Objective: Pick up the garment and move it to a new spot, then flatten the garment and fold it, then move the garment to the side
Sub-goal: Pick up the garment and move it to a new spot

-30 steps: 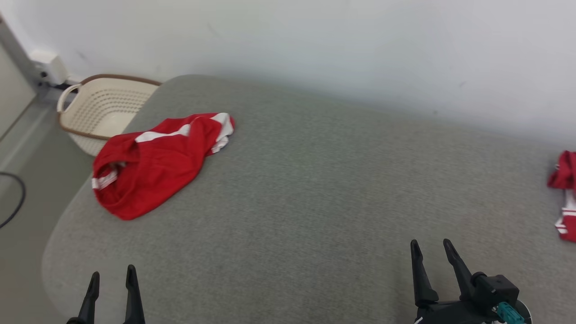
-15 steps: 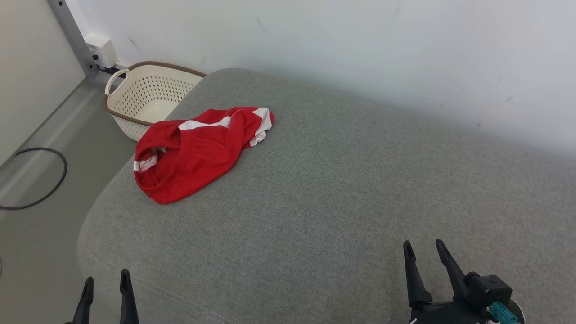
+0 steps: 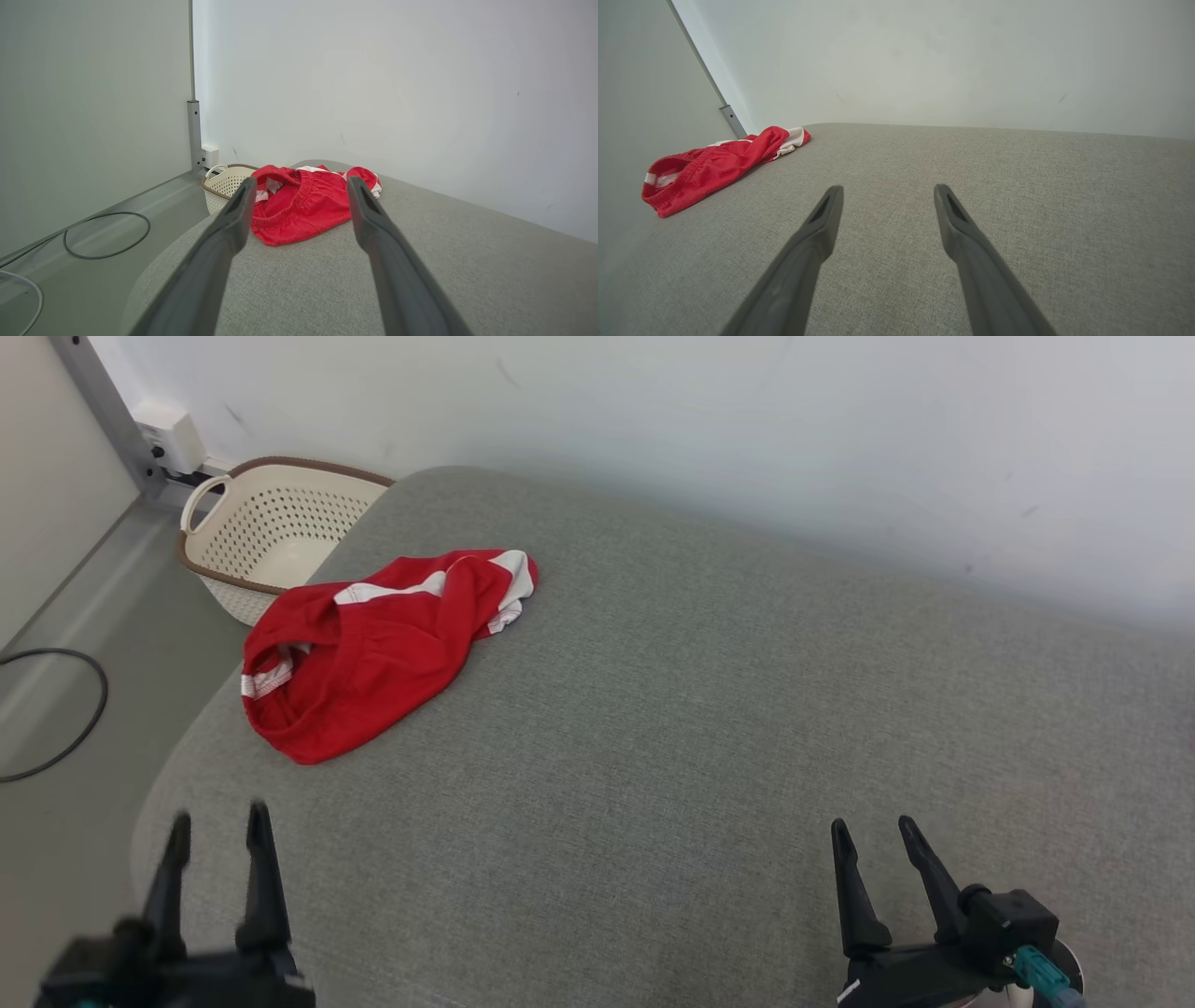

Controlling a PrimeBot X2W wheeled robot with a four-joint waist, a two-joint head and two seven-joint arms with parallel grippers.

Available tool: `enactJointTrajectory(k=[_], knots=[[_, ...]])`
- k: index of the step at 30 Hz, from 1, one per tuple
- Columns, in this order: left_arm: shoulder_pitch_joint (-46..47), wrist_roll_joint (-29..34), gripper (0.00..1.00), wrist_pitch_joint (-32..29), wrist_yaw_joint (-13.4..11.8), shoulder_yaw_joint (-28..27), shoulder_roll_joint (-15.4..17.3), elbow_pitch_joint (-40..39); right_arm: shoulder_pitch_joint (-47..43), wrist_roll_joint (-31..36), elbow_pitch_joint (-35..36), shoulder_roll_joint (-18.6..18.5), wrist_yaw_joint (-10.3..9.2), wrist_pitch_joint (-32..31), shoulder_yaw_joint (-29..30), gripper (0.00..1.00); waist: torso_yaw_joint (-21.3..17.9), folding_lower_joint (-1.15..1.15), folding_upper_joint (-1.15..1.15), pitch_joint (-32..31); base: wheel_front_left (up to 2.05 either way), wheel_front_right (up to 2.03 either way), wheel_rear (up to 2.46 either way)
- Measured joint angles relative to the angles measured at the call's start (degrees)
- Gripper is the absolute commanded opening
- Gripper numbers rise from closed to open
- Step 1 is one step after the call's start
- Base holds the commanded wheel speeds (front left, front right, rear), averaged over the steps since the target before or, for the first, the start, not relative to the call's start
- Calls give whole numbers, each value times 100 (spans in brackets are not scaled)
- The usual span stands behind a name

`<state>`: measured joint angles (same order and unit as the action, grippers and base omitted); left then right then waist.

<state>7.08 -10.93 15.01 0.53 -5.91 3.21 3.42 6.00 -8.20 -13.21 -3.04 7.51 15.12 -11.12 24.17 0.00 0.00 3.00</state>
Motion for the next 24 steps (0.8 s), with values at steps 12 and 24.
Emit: enactJointTrajectory(k=[12, 24], knots=[[1997, -172, 100, 0, 396, -332, 435, 419, 321, 131, 53, 0, 0, 0, -82, 100, -444, 0, 0, 199, 0, 0, 0], [3809, -637, 100, -249, 572, -439, 1093, 1625, 654, 181, 132, 5, 0, 0, -100, 100, -1202, 1, 0, 554, 0, 0, 0]])
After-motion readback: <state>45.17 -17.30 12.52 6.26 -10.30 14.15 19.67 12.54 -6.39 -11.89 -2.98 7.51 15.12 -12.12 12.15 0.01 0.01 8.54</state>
